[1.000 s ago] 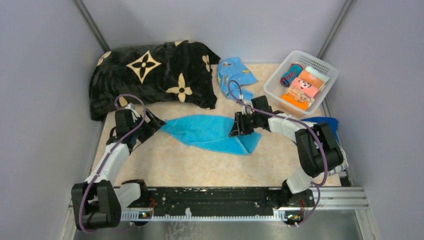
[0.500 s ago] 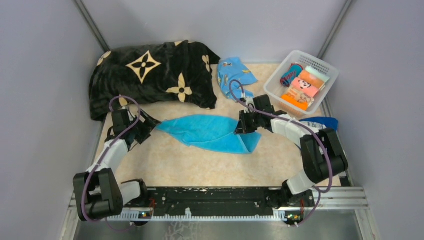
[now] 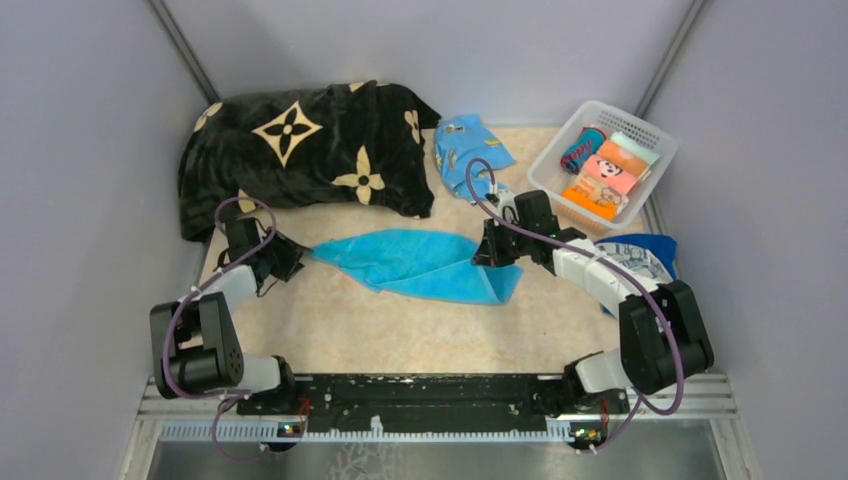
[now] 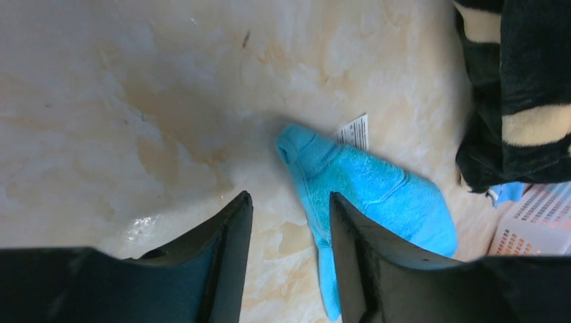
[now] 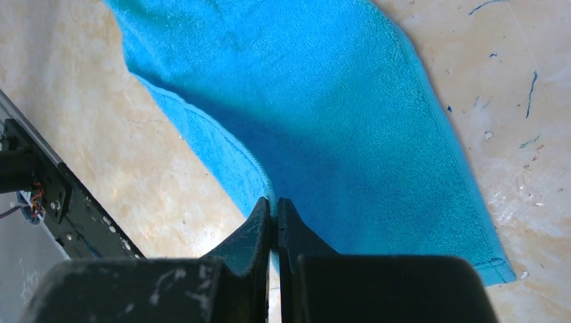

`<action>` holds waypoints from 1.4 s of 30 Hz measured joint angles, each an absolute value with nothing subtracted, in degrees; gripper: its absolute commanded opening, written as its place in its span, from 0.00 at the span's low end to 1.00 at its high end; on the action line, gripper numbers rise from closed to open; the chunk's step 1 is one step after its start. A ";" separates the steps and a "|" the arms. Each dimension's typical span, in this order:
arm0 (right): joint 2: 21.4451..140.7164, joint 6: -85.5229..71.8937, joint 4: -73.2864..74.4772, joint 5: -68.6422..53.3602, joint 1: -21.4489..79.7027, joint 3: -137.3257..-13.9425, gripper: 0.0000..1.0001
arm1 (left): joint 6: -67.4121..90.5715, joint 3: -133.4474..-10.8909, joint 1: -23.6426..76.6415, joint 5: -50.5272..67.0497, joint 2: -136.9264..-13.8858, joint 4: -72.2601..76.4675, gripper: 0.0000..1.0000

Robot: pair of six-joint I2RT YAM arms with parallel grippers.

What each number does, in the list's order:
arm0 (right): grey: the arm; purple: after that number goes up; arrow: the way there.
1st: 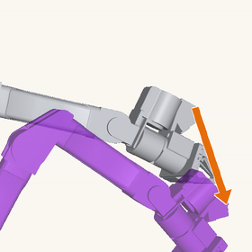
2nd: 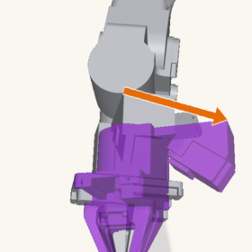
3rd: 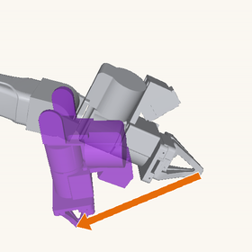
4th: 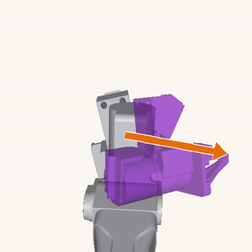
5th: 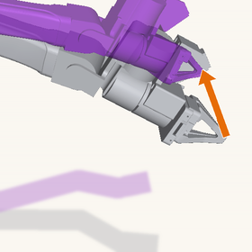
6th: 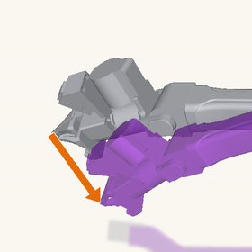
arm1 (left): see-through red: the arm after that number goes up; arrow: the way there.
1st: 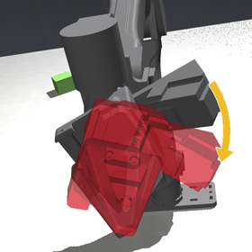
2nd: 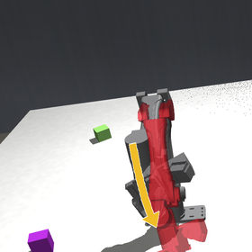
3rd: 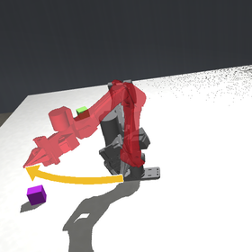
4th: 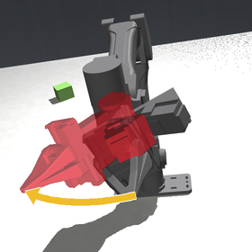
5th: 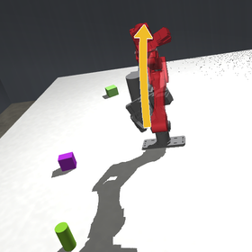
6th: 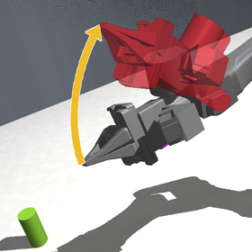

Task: Roll the towels
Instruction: Flatten out the towel at the center of the board.

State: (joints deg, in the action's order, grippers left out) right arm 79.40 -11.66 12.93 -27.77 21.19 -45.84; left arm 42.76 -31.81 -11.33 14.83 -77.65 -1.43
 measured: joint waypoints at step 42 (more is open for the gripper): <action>68.45 -10.02 19.46 -14.55 21.19 -52.05 0.00 | 42.37 -46.81 -12.88 11.94 -76.49 -1.39 0.00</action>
State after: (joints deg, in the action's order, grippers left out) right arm 68.45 -10.02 19.46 -14.55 21.19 -52.05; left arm 42.37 -46.81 -12.88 11.94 -76.49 -1.39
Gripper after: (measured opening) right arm 0.021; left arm 0.007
